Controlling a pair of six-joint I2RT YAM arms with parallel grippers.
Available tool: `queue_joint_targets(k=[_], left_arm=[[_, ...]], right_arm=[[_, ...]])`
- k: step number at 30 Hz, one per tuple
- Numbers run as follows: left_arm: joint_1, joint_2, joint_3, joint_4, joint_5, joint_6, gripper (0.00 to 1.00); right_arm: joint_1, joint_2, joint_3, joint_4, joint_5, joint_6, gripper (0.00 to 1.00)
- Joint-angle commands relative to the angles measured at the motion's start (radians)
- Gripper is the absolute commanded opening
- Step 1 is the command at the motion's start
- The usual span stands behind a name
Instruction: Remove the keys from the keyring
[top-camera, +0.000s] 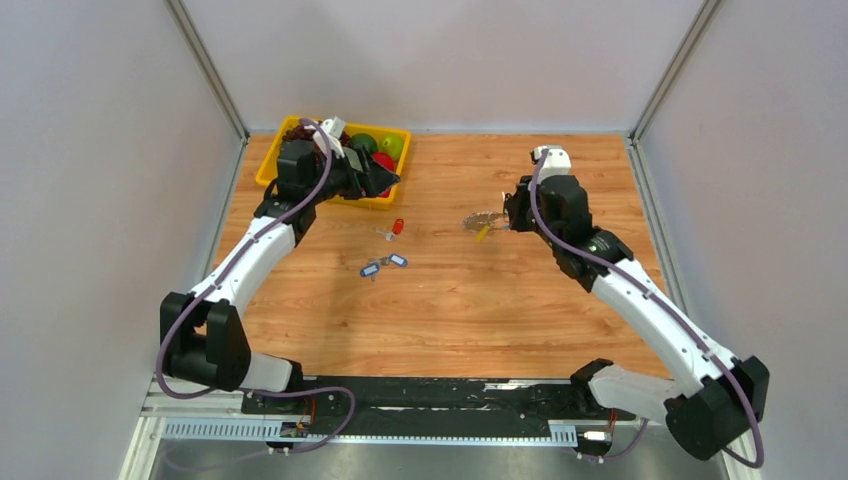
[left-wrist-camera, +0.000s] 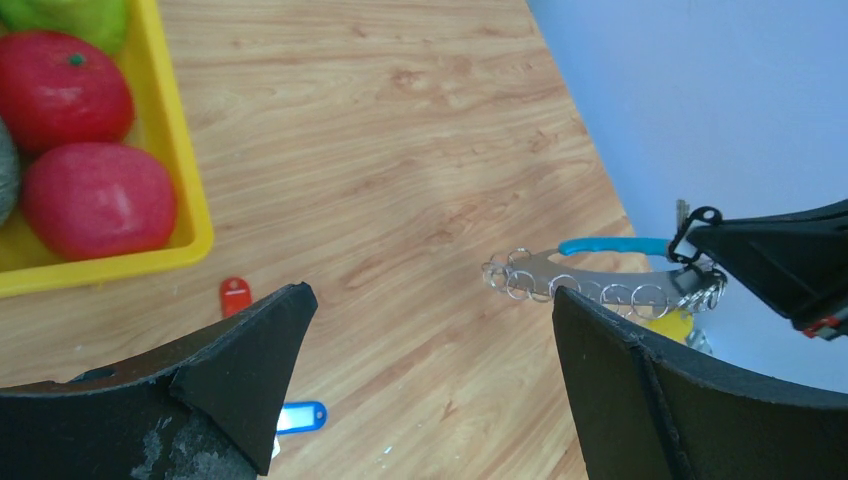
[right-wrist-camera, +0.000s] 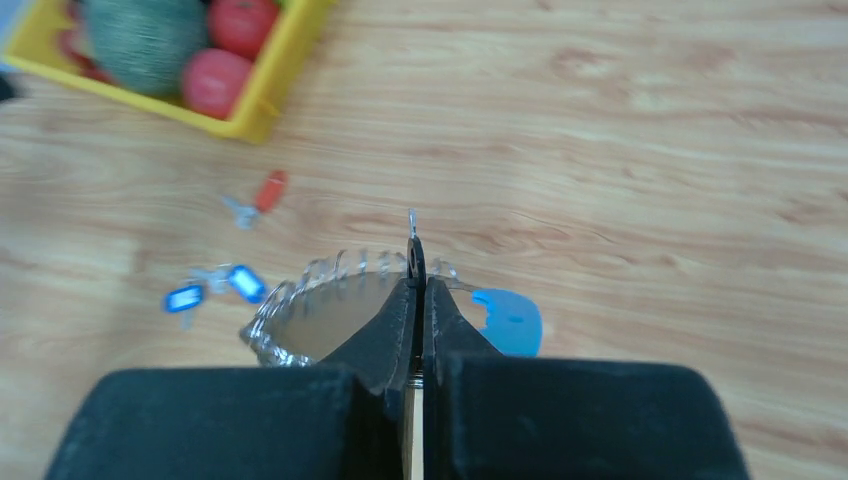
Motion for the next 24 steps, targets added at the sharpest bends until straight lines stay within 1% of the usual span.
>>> queue_joint_targets(k=[1,4,7,11,12,13,15,17,19,24], left_arm=[[-0.078,-0.029,0.064,-0.006,0.016,0.103,1.00],[-0.143,-0.069,0.055,-0.013,0.023,0.166,1.00],[-0.209,-0.152,0.012,0.006,0.025,0.229,1.00],[-0.302,-0.263,-0.061,0.068,0.002,0.390,1.00],[-0.314,-0.299,-0.103,0.114,0.007,0.452,1.00],[-0.333,-0.318,-0.125,0.142,0.011,0.478,1.00],[-0.348,-0.360,-0.198,0.236,0.038,0.529,1.00],[-0.353,-0.388,-0.266,0.345,0.114,0.598,1.00],[-0.353,-0.405,-0.305,0.365,0.213,0.653,1.00],[-0.353,-0.401,-0.303,0.312,0.181,0.700,1.00]], right_arm=[[0.000,-0.130,-0.057,0.213,-0.247,0.027,0.00],[0.000,-0.179,-0.072,0.248,-0.310,0.037,0.00],[0.000,-0.190,-0.065,0.252,-0.334,0.059,0.00],[0.001,-0.189,-0.046,0.254,-0.386,0.090,0.00],[0.000,-0.188,-0.043,0.255,-0.395,0.099,0.00],[0.000,-0.186,-0.040,0.255,-0.407,0.104,0.00],[0.000,-0.186,-0.034,0.256,-0.439,0.110,0.00],[0.001,-0.186,-0.029,0.258,-0.467,0.114,0.00],[0.001,-0.189,-0.026,0.257,-0.501,0.114,0.00],[0.000,-0.197,-0.015,0.262,-0.596,0.114,0.00]])
